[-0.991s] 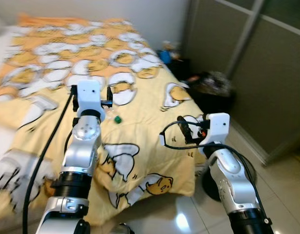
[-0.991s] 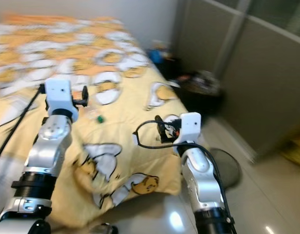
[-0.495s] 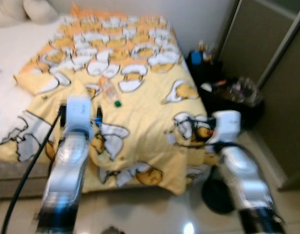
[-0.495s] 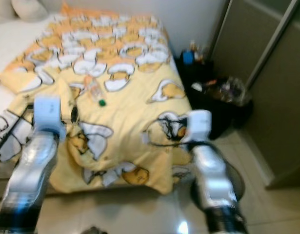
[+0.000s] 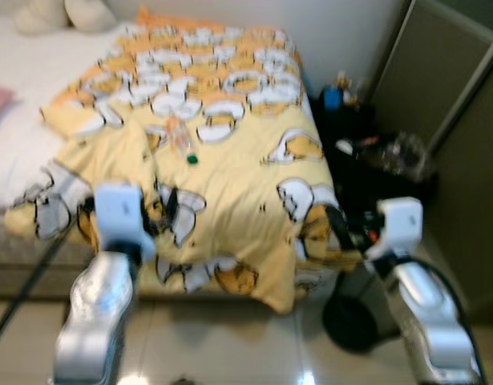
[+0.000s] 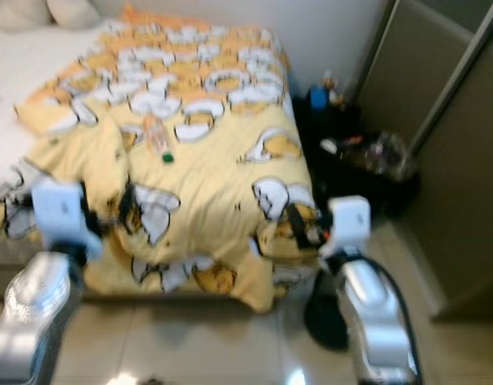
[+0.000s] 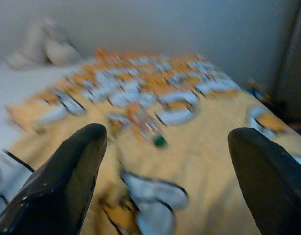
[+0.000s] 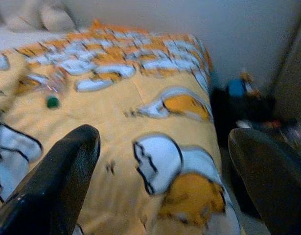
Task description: Clean up the room
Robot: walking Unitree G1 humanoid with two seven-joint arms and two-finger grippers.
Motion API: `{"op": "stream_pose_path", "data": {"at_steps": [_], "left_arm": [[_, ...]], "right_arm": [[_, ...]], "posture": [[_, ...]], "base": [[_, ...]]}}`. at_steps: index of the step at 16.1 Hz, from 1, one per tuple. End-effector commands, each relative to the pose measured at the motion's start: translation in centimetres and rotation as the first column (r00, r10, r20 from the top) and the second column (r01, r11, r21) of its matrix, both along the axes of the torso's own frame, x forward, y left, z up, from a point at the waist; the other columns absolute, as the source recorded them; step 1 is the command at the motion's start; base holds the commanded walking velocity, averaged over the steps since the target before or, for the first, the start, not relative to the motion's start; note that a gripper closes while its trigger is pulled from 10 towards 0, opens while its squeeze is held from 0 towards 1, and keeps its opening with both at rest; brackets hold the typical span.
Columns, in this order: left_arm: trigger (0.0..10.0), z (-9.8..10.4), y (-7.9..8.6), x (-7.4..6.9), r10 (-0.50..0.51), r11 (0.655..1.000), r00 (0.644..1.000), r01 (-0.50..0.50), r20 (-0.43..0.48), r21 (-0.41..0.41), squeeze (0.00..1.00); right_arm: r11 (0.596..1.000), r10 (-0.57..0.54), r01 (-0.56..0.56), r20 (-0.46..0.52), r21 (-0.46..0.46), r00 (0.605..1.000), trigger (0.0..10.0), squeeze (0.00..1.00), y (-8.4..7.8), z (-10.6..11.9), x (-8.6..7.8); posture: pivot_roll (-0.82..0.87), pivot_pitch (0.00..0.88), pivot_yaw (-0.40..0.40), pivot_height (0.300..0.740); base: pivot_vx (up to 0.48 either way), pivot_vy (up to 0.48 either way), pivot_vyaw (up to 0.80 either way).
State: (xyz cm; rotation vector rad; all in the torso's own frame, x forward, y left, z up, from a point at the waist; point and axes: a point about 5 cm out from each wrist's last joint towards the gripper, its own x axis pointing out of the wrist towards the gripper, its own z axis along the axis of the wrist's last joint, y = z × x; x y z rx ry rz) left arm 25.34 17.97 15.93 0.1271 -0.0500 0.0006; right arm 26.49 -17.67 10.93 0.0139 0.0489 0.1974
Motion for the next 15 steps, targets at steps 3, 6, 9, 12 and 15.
{"op": "stream_pose_path", "data": {"at_steps": [3, 6, 9, 12, 15], "left_arm": [[10.0, 0.4, 0.4, 0.4, 0.01, 1.0, 1.0, -0.01, 0.002, 0.008, 0.0], [10.0, 0.4, 0.3, 1.3, 0.014, 1.0, 1.0, -0.014, 0.013, 0.011, 0.0], [10.0, 0.8, 0.9, 2.4, 0.028, 1.0, 0.999, -0.029, 0.026, 0.011, 0.0], [10.0, 1.3, 1.5, 3.5, 0.035, 0.999, 0.999, -0.035, 0.03, 0.022, 0.0], [10.0, 1.2, 1.9, 3.6, 0.055, 0.998, 0.998, -0.054, 0.033, -0.02, 0.0]], "right_arm": [[1.0, -0.015, 0.015, -0.011, -0.003, 1.0, 10.0, 0.0, -0.2, 0.0, 0.4], [1.0, 0.004, -0.004, -0.015, -0.002, 1.0, 10.0, 0.0, 0.2, -0.3, 0.7], [1.0, 0.024, -0.024, -0.024, -0.006, 0.999, 10.0, 0.0, 0.7, -0.6, 0.9], [1.0, 0.023, -0.024, -0.04, -0.01, 0.999, 10.0, 0.0, 1.1, -0.9, 1.2], [1.0, 0.024, -0.024, -0.033, -0.013, 0.999, 10.0, 0.0, 1.0, -0.7, 1.4]], "posture": [[-0.07, 0.0, -0.014, 0.74], [-0.07, 0.0, -0.013, 0.74], [-0.07, 0.0, -0.016, 0.74], [-0.07, 0.0, -0.022, 0.74], [-0.08, 0.0, -0.018, 0.74]], "base": [[0.35, -0.325, 0.58], [0.373, -0.299, 0.55], [0.394, -0.27, 0.53], [0.418, -0.082, 0.18], [0.475, 0.0, 0.0]]}}
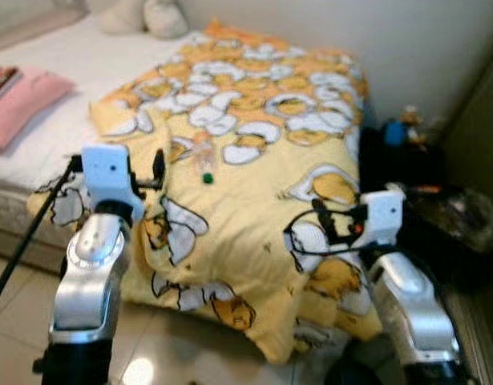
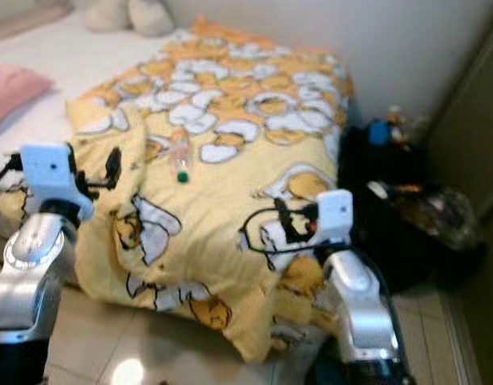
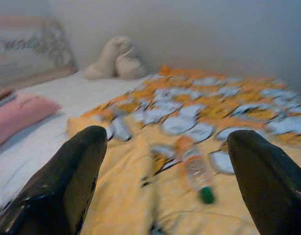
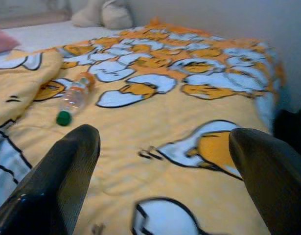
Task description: Clean up the room
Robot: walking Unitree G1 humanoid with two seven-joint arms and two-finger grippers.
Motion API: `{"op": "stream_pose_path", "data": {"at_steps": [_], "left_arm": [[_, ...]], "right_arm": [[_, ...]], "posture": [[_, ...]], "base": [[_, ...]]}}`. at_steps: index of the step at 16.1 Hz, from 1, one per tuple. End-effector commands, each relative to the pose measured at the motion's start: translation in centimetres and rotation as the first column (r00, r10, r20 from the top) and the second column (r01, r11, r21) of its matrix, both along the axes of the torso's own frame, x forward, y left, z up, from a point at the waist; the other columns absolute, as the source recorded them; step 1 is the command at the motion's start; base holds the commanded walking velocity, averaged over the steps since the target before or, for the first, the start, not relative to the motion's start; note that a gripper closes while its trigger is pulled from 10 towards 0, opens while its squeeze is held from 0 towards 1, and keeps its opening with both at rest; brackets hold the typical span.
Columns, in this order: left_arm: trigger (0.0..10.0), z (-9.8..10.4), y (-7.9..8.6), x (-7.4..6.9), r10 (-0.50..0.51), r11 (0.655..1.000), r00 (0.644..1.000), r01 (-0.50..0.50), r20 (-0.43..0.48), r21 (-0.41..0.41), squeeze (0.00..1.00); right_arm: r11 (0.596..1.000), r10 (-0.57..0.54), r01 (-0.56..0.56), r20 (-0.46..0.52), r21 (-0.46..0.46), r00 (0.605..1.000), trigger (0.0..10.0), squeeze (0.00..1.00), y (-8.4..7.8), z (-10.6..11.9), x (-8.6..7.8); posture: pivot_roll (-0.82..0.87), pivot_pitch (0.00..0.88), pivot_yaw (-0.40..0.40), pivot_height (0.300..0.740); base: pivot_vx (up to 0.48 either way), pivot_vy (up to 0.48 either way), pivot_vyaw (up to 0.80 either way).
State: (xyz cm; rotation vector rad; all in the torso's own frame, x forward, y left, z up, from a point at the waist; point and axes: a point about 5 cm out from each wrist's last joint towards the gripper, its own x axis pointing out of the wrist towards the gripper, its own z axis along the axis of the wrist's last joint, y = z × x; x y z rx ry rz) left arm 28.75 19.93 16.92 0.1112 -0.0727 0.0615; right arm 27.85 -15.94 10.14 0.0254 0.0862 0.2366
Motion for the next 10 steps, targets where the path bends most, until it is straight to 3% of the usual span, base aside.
{"op": "stream_pose_path", "data": {"at_steps": [1, 6, 8, 10], "left_arm": [[10.0, 0.2, -0.1, 0.2, -0.004, 1.0, 1.0, 0.004, 0.006, -0.004, 0.0], [10.0, 0.5, 0.8, 1.1, 0.033, 0.999, 0.999, -0.033, 0.008, 0.004, 0.0], [10.0, 0.9, 0.7, 2.2, 0.026, 0.999, 1.0, -0.026, 0.002, 0.019, 0.0], [10.0, 1.3, 1.0, 4.4, 0.057, 0.998, 0.998, -0.058, -0.038, -0.013, 0.0]], "right_arm": [[1.0, -0.017, 0.017, 0.01, -0.019, 1.0, 10.0, 0.0, -0.7, 0.1, 0.0], [1.0, -0.001, 0.001, 0.011, -0.013, 1.0, 10.0, 0.0, -0.4, 0.1, 0.0], [1.0, 0.001, 0.0, 0.009, -0.01, 1.0, 10.0, 0.0, -0.3, 0.1, 0.0], [1.0, 0.008, -0.008, 0.006, -0.005, 1.0, 10.0, 0.0, 0.0, 0.1, -0.1]], "posture": [[-0.08, 0.0, -0.018, 0.74], [-0.08, 0.0, -0.021, 0.74], [-0.09, 0.006, -0.026, 0.74], [-0.09, 0.01, -0.03, 0.74]], "base": [[0.48, 0.0, 0.0], [0.271, 0.397, 0.0], [0.296, 0.379, 0.0], [0.146, 0.186, 0.0]]}}
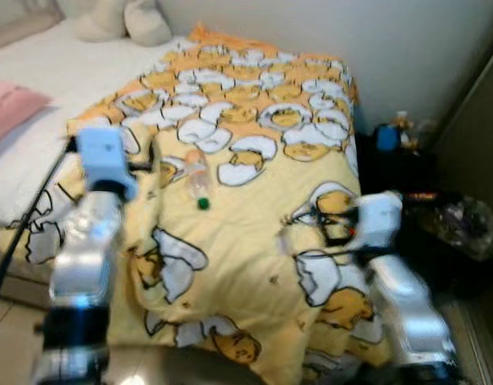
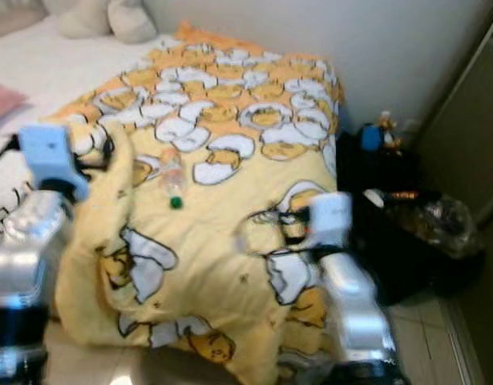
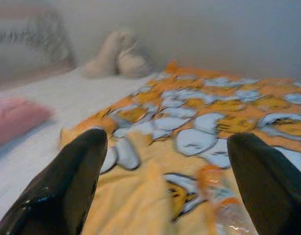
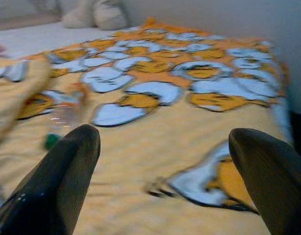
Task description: Clean up the room
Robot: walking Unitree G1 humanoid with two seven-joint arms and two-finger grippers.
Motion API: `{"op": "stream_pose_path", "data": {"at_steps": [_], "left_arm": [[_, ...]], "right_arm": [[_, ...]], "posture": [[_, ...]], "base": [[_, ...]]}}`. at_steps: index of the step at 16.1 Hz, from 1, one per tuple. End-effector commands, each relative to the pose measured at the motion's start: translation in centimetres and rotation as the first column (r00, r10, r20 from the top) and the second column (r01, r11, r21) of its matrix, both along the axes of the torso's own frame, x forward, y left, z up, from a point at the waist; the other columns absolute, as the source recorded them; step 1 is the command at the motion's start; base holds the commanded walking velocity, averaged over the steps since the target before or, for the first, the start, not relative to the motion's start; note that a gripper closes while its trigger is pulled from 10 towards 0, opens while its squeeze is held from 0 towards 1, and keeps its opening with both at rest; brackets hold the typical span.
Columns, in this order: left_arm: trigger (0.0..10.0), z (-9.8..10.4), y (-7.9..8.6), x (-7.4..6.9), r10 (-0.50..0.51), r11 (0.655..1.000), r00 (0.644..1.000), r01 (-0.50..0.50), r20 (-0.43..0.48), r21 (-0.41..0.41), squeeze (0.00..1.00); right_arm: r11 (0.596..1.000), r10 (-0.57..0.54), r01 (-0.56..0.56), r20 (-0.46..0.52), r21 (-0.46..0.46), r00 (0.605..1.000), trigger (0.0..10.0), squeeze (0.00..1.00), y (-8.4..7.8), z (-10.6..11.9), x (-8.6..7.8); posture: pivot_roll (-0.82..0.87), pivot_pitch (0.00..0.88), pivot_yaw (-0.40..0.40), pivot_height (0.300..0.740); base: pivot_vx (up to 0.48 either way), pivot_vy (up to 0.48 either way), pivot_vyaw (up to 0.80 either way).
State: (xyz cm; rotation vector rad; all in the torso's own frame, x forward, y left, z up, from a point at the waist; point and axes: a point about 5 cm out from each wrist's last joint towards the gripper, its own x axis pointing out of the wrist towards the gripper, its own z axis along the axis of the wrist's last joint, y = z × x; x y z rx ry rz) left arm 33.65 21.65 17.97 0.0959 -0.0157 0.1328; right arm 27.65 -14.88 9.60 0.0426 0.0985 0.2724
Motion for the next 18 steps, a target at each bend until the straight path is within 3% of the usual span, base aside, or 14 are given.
{"op": "stream_pose_path", "data": {"at_steps": [1, 3, 6, 9, 13, 16, 18], "left_arm": [[10.0, 0.7, -0.8, 2.2, -0.028, 0.999, 1.0, 0.028, -0.008, -0.029, 0.0], [10.0, 1.2, -0.8, 5.3, -0.045, 0.996, 0.999, 0.043, -0.02, -0.073, 0.0], [10.0, 2.1, -1.5, 6.8, -0.077, 0.992, 0.996, 0.073, -0.034, -0.107, 0.0], [10.0, 1.1, -2.3, 7.2, -0.084, 0.988, 0.991, 0.069, -0.103, -0.138, 0.0], [10.0, 0.2, -6.5, 7.6, -0.219, 0.962, 0.967, 0.192, -0.128, -0.195, 0.0], [10.0, 0.0, -6.8, 7.7, -0.218, 0.964, 0.965, 0.19, -0.148, -0.185, 0.0], [10.0, -0.1, -6.7, 7.7, -0.174, 0.974, 0.972, 0.146, -0.16, -0.173, 0.0]], "right_arm": [[1.0, -0.021, 0.022, 0.016, -0.015, 1.0, 10.0, 0.0, -0.9, 0.5, 0.0], [1.0, -0.003, 0.004, 0.021, -0.009, 1.0, 10.0, 0.0, -0.1, 0.7, -0.4], [1.0, 0.002, -0.003, 0.052, 0.002, 0.999, 10.0, 0.0, 0.5, 1.9, -1.7], [1.0, 0.018, -0.018, 0.045, 0.001, 0.999, 10.0, 0.0, 0.6, 2.3, -2.9], [0.998, 0.059, -0.06, 0.056, 0.011, 0.997, 10.0, 0.0, 2.1, 4.6, -6.1], [0.996, 0.086, -0.085, 0.042, -0.005, 0.995, 10.0, 0.0, 2.2, 5.2, -7.6], [0.998, 0.06, -0.06, -0.001, -0.02, 0.998, 10.0, 0.0, 1.5, 5.4, -9.6]], "posture": [[-0.1, 0.018, -0.037, 0.74], [-0.15, 0.028, -0.026, 0.74], [-0.22, 0.061, 0.001, 0.74], [-0.24, 0.105, -0.001, 0.74], [-0.36, 0.223, 0.009, 0.74], [-0.41, 0.267, 0.009, 0.74], [-0.45, 0.314, 0.006, 0.74]], "base": [[0.0, 0.0, 0.0], [0.0, 0.0, 0.0], [0.0, 0.0, 0.0], [0.0, 0.0, 0.0], [0.0, 0.0, 0.0], [0.0, 0.0, 0.0], [0.0, 0.0, 0.0]]}}
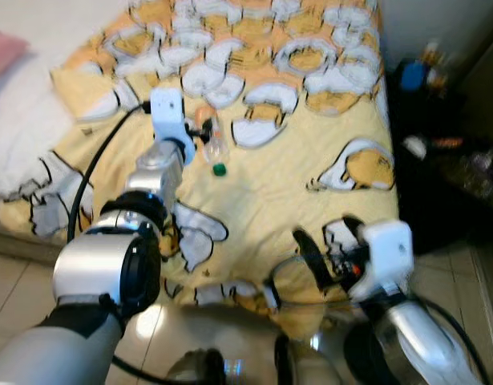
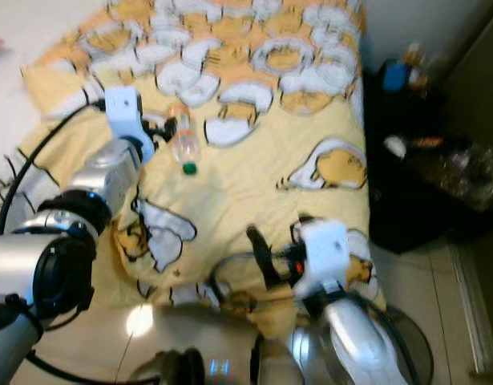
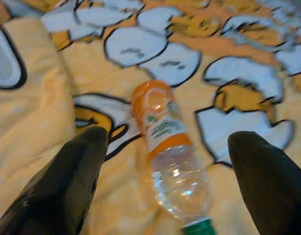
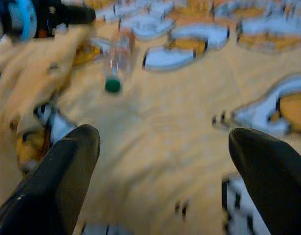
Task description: Clean up the room
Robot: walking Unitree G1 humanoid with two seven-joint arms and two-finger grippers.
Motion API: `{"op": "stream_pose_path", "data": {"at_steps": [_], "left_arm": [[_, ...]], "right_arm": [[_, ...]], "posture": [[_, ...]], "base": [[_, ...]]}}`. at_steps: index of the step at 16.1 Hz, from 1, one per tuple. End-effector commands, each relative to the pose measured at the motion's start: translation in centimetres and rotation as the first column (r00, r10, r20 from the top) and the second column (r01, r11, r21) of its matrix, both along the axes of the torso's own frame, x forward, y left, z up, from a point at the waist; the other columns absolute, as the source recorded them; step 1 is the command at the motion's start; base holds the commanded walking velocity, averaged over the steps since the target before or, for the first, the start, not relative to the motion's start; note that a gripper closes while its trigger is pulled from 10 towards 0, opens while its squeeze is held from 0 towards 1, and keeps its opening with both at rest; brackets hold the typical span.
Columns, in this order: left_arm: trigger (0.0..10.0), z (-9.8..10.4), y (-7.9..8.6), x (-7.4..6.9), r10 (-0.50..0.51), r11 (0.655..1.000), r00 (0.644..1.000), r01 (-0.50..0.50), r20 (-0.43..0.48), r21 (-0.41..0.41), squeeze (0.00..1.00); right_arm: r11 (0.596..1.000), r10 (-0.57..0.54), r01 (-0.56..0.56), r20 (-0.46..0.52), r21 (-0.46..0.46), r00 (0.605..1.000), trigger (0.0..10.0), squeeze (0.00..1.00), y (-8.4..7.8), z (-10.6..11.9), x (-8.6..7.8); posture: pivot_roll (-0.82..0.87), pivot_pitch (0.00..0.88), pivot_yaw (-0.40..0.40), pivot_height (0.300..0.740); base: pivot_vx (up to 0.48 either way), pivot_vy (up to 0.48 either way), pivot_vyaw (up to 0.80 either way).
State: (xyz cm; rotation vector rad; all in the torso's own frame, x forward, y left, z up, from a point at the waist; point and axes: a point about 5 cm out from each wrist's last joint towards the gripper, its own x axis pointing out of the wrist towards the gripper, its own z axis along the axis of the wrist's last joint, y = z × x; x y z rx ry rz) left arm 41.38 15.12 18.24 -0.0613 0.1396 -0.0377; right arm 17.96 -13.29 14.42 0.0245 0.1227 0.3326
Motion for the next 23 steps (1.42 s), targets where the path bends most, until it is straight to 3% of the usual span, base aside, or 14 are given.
{"op": "stream_pose_path", "data": {"at_steps": [1, 4, 8, 11, 14, 15, 16, 19, 23], "left_arm": [[10.0, -0.6, 0.1, -0.1, 0.028, 1.0, 0.999, -0.027, -0.023, 0.012, 0.0], [10.0, -0.7, 0.1, -0.2, 0.041, 0.999, 0.999, -0.041, -0.026, -0.028, 0.0], [10.0, -0.9, -1.0, -0.2, -0.02, 1.0, 0.998, 0.02, -0.051, -0.012, 0.0], [10.0, -1.5, -0.3, -0.3, 0.047, 0.997, 0.995, -0.053, -0.089, -0.064, 0.0], [10.0, -1.9, 0.3, -0.5, 0.093, 0.985, 0.987, -0.11, -0.132, -0.134, 0.0], [1.2, -1.9, 0.1, -0.5, 0.077, 0.984, 0.988, -0.098, -0.137, -0.149, 0.0], [0.0, -1.8, -0.1, -0.4, 0.062, 0.986, 0.989, -0.081, -0.134, -0.143, 0.0], [0.0, -1.7, -1.3, -0.4, -0.003, 0.99, 0.991, -0.017, -0.134, -0.141, 0.0], [0.0, -2.5, -1.4, -0.6, 0.002, 0.987, 0.982, -0.032, -0.191, -0.155, 0.0]], "right_arm": [[1.0, -0.021, 0.021, 0.0, -0.004, 1.0, 10.0, 0.0, -0.3, 0.9, -1.1], [0.999, -0.043, 0.043, -0.042, -0.001, 0.998, 10.0, 0.0, -0.3, 1.7, -2.8], [1.0, -0.017, 0.017, -0.054, -0.01, 0.998, 10.0, 0.0, -0.1, 2.3, -3.2], [0.999, -0.041, 0.04, -0.091, -0.015, 0.995, 10.0, 0.0, -0.1, 2.2, -4.0], [0.999, -0.044, 0.043, -0.107, -0.013, 0.993, 10.0, 0.0, -0.2, 2.2, -3.8], [0.999, -0.049, 0.048, -0.108, -0.011, 0.993, 10.0, 0.0, -0.2, 2.3, -3.7], [0.999, -0.05, 0.049, -0.11, -0.011, 0.993, 10.0, 0.0, -0.2, 2.3, -3.6], [0.999, -0.048, 0.047, -0.119, -0.012, 0.992, 10.0, 0.0, -0.1, 2.2, -3.8], [0.999, -0.049, 0.048, -0.132, -0.011, 0.99, 10.0, 0.0, -0.2, 2.2, -3.6]], "posture": [[-0.48, 0.336, 0.002, 0.74], [-0.51, 0.364, -0.024, 0.74], [-0.53, 0.373, -0.029, 0.74], [-0.56, 0.379, -0.033, 0.74], [-0.55, 0.375, -0.032, 0.74], [-0.55, 0.374, -0.032, 0.74], [-0.55, 0.375, -0.032, 0.74], [-0.55, 0.374, -0.032, 0.74], [-0.55, 0.378, -0.032, 0.74]], "base": [[0.0, 0.0, 0.0], [0.0, 0.0, 0.0], [0.0, 0.0, 0.0], [0.0, 0.0, 0.0], [0.0, 0.0, 0.0], [0.0, 0.0, 0.0], [0.0, 0.0, 0.0], [0.0, 0.0, 0.0], [0.0, 0.0, 0.0]]}}
